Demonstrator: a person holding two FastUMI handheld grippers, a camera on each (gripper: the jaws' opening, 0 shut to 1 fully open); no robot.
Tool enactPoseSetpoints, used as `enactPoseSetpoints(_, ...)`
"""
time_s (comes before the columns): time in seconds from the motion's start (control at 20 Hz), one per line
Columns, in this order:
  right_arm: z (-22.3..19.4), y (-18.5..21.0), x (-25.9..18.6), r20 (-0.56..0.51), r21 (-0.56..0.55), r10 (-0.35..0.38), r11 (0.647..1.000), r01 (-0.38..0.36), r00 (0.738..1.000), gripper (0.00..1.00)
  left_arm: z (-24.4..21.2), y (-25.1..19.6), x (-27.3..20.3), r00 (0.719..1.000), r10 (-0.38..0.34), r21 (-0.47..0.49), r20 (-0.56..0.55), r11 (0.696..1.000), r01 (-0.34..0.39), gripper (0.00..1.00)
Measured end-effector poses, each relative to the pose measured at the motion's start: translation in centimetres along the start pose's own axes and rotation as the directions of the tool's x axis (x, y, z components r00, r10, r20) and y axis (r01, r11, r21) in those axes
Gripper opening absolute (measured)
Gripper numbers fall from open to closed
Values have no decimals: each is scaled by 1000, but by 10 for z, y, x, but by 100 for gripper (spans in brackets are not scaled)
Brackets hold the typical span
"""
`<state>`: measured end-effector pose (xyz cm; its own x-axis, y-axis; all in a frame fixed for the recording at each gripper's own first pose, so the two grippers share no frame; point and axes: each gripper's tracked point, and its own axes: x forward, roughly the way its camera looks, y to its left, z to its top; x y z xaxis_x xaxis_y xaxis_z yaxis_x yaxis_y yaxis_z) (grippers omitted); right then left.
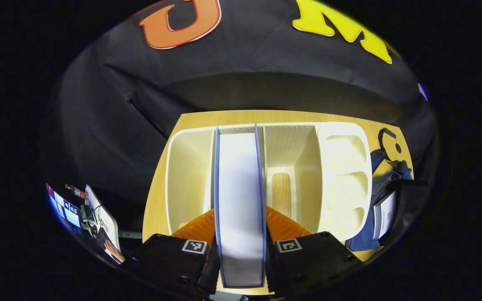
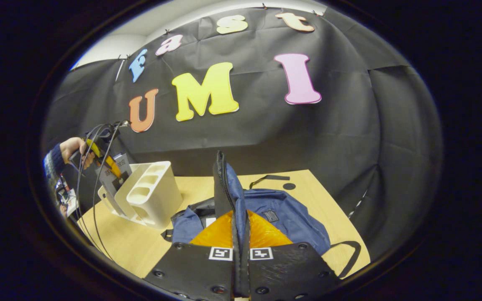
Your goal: Open the schoolbag, grab two books from the bookshelf and put them into the schoolbag.
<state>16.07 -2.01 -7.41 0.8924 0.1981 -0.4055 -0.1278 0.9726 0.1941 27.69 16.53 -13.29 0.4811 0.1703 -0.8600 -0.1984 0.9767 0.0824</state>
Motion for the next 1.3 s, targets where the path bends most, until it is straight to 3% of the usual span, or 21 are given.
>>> enactPoseSetpoints(0.35,-8,12,6,-7,-31,3,1000,-3,1000,0,-43,13,-46,998,-26,-134,60,990,33,46)
enactPoseSetpoints(0.8,-14,20,12,-15,-17,11,1000,-11,1000,0,-121,13,-89,979,-197,-292,57,934,205,46)
enactPoseSetpoints(1.05,-13,23,12,-19,-30,-6,1000,5,1000,0,-146,-8,-108,936,-320,-363,148,863,352,46)
enactPoseSetpoints(1.3,-12,27,14,-32,-39,-13,999,12,999,1,-154,-43,-121,846,-468,-433,257,727,533,46)
